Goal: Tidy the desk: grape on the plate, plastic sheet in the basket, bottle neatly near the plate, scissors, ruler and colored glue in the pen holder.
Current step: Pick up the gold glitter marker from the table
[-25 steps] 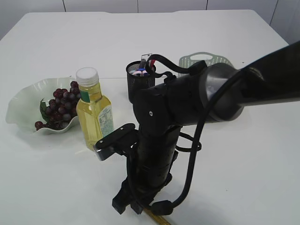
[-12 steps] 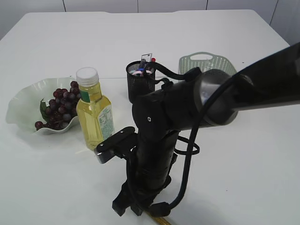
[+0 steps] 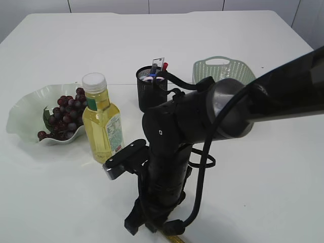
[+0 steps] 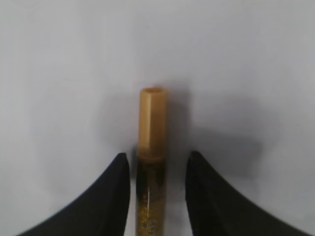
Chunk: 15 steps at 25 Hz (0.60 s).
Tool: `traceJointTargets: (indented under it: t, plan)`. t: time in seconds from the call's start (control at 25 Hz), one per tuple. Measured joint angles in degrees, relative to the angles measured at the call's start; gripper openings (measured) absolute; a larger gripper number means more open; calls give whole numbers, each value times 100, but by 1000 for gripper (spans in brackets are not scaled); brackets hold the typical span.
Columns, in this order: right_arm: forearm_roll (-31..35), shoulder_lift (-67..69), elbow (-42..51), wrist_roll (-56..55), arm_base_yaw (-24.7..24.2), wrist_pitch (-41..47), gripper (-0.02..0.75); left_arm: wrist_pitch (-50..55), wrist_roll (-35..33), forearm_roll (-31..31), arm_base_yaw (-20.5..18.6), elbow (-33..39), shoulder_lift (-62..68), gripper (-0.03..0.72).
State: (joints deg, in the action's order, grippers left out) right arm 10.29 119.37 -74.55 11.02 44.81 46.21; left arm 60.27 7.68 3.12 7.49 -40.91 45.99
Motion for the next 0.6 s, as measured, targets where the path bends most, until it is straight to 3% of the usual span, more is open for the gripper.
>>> traceJointTargets:
  t: [0.48,0.6]
  plan:
    - [-155,0,0,0,0,0,88,-122,0,0,0,0,0,307]
    - [-168,0,-11,0,0,10,80,-136,0,0,0,0,0,307]
